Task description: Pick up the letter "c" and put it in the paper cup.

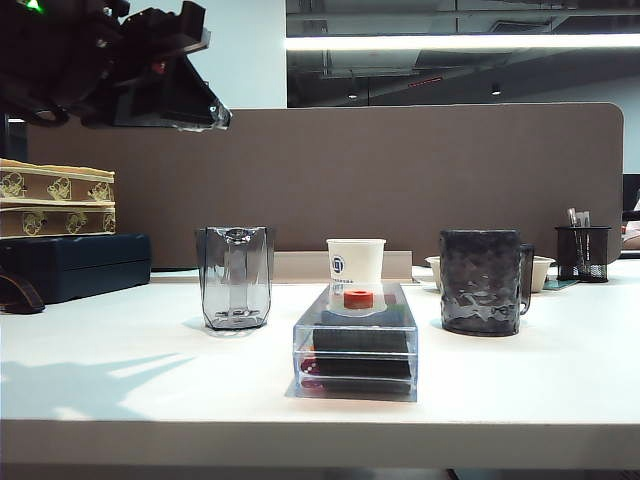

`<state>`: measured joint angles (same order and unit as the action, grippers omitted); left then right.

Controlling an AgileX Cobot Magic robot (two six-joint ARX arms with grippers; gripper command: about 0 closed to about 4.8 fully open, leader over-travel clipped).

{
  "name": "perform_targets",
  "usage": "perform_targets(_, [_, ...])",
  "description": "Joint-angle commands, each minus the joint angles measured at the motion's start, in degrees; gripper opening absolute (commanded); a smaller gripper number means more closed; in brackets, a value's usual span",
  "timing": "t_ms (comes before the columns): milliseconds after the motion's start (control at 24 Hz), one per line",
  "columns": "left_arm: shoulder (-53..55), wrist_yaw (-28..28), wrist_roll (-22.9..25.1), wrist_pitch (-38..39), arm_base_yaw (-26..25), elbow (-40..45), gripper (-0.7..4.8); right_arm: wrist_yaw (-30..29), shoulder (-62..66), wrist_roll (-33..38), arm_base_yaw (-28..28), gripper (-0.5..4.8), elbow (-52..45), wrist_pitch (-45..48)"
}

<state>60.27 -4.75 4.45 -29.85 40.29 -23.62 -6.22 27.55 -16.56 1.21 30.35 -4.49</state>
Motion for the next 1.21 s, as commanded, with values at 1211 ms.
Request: perform_targets(1211, [20.59, 12.70, 6.12, -2.40, 0.00, -7.74, 1.57, -2.49, 18.16, 4.13, -0.90, 1.49, 4.48, 3.91])
